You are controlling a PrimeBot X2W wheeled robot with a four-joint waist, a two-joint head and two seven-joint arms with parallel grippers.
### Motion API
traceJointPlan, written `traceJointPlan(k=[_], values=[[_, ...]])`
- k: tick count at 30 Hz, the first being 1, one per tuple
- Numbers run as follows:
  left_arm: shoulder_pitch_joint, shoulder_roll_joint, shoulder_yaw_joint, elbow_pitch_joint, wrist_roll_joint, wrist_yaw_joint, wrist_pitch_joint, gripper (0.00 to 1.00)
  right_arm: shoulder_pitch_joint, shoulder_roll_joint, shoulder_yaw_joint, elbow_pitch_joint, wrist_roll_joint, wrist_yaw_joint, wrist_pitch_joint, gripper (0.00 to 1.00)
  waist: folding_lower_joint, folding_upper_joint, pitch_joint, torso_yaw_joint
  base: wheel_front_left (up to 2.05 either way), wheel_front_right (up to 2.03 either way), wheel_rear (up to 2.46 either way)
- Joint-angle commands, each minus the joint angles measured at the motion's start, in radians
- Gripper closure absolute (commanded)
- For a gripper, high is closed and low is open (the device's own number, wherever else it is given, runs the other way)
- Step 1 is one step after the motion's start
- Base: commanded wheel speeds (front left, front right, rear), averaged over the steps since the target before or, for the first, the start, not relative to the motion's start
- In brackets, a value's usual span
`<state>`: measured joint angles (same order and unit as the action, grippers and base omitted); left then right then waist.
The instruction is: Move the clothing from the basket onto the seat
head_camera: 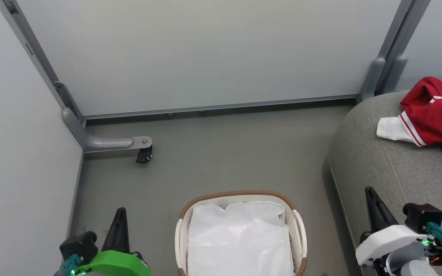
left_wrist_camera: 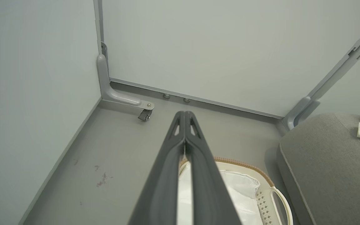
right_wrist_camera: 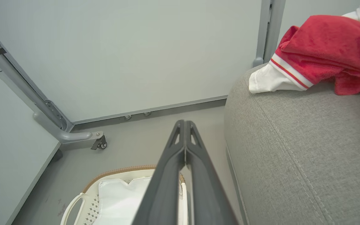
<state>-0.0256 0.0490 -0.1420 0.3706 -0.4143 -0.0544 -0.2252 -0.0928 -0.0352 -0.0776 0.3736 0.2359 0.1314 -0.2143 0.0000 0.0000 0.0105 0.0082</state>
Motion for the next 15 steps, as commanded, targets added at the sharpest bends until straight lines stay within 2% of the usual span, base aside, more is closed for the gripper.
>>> traceJointPlan(k=[1, 15], values=[[-0.015, 0.001, 0.013, -0.020, -0.043, -0.008, 0.009, 1.00, -0.018, -0.006, -0.003, -0.022, 0.051, 0.000, 0.009, 1.00, 0.0000, 0.0000, 0.000, 0.000, 0.00, 0.00, 0.00], [-0.032, 0.001, 0.063, -0.043, -0.276, -0.022, 0.076, 1.00, -0.013, -0.008, -0.004, -0.051, 0.320, 0.000, 0.068, 1.00, 0.0000, 0.0000, -0.001, -0.001, 0.00, 0.00, 0.00]])
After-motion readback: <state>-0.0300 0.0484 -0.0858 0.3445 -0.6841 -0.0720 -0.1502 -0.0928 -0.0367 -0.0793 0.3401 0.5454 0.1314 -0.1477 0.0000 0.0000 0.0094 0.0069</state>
